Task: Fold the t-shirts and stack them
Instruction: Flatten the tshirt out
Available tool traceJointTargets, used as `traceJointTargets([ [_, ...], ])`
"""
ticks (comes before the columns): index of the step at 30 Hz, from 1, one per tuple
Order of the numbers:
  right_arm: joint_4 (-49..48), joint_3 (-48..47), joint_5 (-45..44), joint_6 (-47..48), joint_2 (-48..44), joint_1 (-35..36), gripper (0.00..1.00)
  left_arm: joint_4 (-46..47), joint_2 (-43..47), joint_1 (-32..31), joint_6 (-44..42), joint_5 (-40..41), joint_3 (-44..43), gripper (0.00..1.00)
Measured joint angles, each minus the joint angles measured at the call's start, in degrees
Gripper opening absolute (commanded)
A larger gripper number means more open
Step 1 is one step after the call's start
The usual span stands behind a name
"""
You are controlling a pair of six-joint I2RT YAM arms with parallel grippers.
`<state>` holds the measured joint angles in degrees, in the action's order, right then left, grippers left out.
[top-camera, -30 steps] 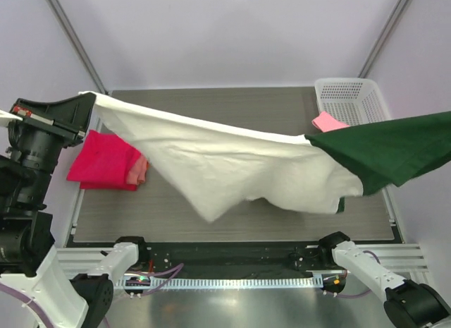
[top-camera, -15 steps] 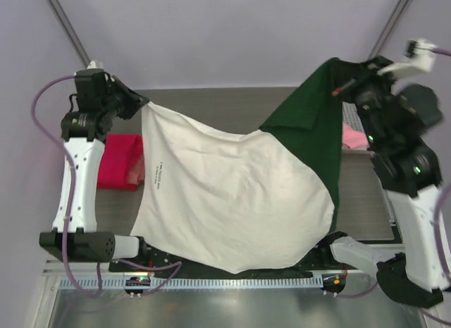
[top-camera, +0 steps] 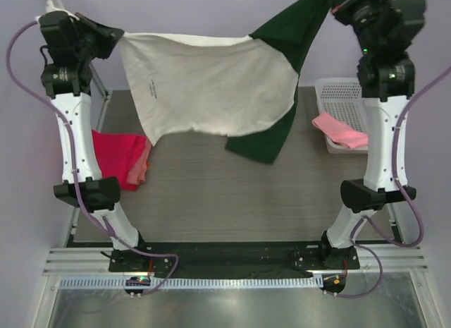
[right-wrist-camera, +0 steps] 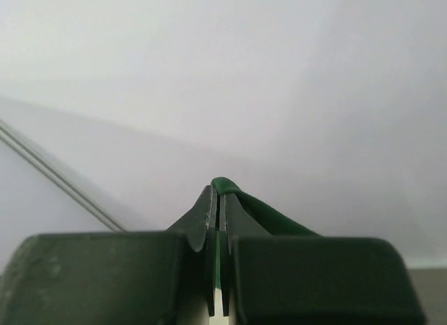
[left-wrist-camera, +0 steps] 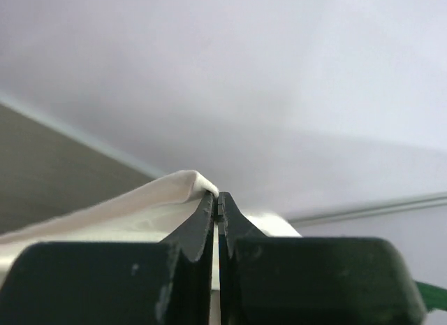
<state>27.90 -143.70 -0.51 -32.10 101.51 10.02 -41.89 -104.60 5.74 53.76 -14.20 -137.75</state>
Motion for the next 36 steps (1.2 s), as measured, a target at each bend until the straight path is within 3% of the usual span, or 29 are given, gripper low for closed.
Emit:
traceJointTargets([
  [3, -4.87, -0.68, 7.45, -4.72, -1.68, -7.93, 0.01, 4.79, 1.73, 2.89, 0.92, -0.61, 1.53, 0.00],
  [6, -9.38, 9.07, 11.47, -6.38, -6.99, -10.29, 0.01, 9.14, 5.62, 2.84, 1.05, -1.77, 10.84, 0.00],
  [10, -17.03, 32.85, 17.94, -7.87, -16.85, -10.82, 0.01, 14.95, 10.12, 2.21, 0.79, -3.67, 28.39, 0.00],
  [16, -19.15, 62.18, 19.76, -8.39, -28.13, -12.98, 0.01, 18.43, 16.59, 1.51, -1.77, -3.30, 55.76, 0.00],
  [21, -17.51, 82.90, 19.78, -8.63, -44.26, -13.07, 0.01, 19.82, 27.43, -0.13, -3.98, -2.34, 74.60, 0.00],
  [25, -14.84, 93.81, 19.78, -8.63, -59.10, -13.03, 0.01, 22.45, 37.09, -0.74, -5.22, -2.14, 87.56, 0.00],
  [32, -2.10, 103.54, 18.32, -7.02, -75.84, -13.03, 0.01, 24.55, 47.54, -0.74, -6.27, -1.31, 105.28, 0.00],
  [36, 5.31, 107.16, 16.83, -6.36, -79.25, -13.03, 0.01, 24.79, 48.50, -0.74, -6.01, -0.35, 110.64, 0.00],
])
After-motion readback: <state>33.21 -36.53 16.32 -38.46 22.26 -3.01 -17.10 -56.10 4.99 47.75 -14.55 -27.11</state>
